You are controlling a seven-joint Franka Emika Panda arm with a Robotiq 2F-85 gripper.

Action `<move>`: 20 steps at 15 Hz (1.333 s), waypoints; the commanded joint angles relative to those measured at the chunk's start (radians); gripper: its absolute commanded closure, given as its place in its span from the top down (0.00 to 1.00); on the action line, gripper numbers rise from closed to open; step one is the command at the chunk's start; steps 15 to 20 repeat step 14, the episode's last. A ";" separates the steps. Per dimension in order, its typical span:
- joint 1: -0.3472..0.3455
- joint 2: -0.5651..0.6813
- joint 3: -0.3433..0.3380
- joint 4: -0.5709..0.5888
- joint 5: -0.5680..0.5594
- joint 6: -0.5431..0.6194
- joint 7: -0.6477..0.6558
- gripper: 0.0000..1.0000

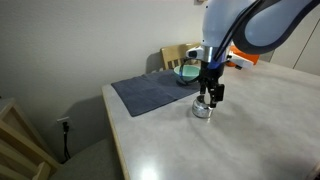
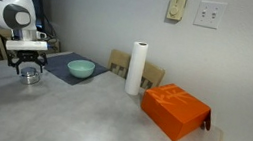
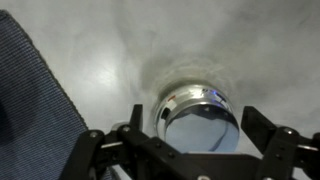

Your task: Place the silver lid on top of the silver tin

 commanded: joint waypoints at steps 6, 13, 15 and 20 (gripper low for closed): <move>-0.003 -0.126 0.038 -0.082 0.034 -0.012 0.067 1.00; 0.011 -0.138 0.056 -0.066 0.076 -0.007 0.068 1.00; 0.011 -0.136 0.056 -0.065 0.075 -0.007 0.068 1.00; 0.011 -0.136 0.056 -0.065 0.075 -0.007 0.068 1.00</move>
